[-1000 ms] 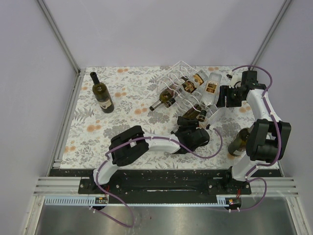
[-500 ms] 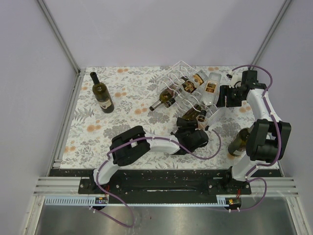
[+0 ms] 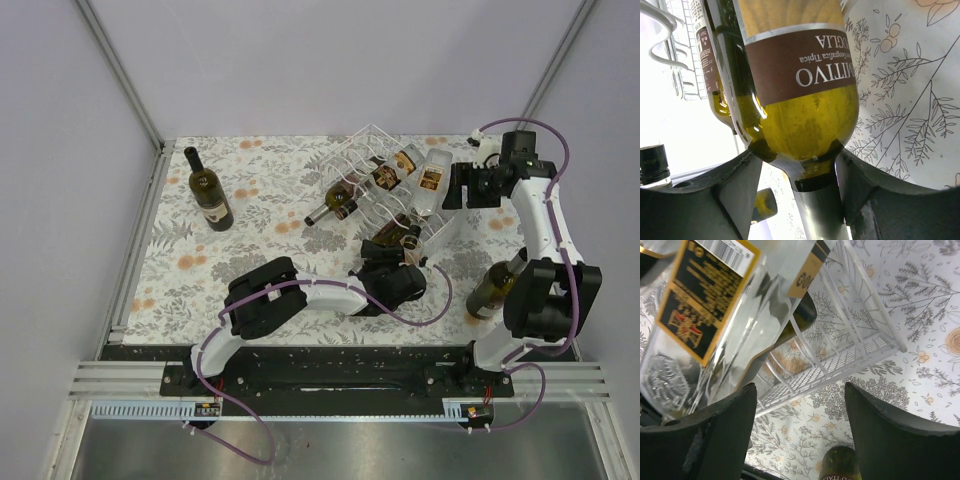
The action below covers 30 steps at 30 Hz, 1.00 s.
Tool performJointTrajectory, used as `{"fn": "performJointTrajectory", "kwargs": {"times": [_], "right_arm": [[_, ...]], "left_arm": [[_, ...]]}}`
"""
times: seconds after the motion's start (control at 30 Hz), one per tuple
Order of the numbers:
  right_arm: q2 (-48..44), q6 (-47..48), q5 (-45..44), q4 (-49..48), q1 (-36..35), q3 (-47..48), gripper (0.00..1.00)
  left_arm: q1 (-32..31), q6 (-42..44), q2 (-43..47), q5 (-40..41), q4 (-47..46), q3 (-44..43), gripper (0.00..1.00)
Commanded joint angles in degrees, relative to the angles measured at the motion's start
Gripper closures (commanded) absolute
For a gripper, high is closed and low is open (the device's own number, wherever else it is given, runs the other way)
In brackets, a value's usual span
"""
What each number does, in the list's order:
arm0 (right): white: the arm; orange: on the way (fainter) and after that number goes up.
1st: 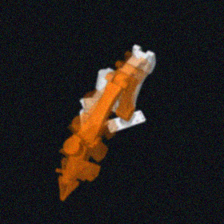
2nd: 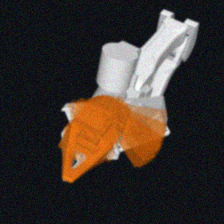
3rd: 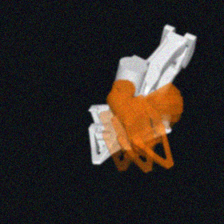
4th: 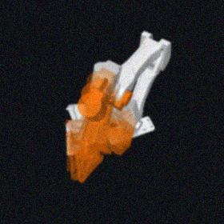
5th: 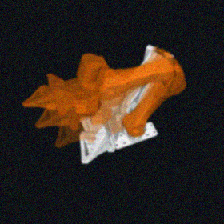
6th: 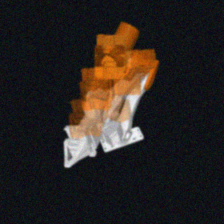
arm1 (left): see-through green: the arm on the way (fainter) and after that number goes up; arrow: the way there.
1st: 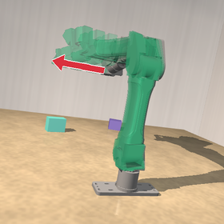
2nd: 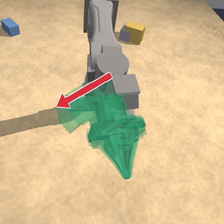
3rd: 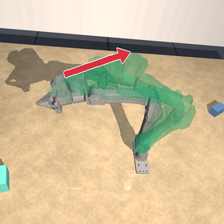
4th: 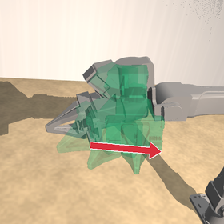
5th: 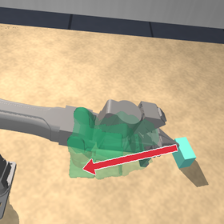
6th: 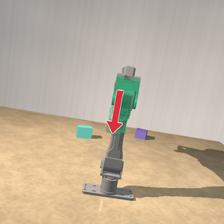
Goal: Put the wine bottle on the wine rack
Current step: Move the wine rack to the center of the board.
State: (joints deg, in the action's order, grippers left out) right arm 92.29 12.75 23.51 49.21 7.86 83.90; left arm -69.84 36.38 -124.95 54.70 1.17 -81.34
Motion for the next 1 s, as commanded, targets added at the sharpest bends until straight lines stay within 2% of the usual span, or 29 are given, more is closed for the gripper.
{"fn": "performJointTrajectory", "kwargs": {"times": [0.0,0.27,0.47,0.97], "right_arm": [[-3.78,1.83,-0.74,2.99,-0.47,4.08,0.21],[-6.86,0.43,1.71,4.84,-0.74,7.94,0.2],[-3.35,-0.01,1.37,5.63,-3.63,12.25,0.22],[-1.41,0.08,4.44,2.47,-7.59,4.96,0.25]], "left_arm": [[-0.03,-0.08,2.78,0.76,-1.26,-2.68,0.36],[-0.03,0.0,2.16,0.85,0.32,-3.74,0.37],[-0.03,0.18,1.9,1.11,0.5,-4.18,0.37],[-0.03,0.18,1.99,1.11,0.85,-4.44,0.37]]}}
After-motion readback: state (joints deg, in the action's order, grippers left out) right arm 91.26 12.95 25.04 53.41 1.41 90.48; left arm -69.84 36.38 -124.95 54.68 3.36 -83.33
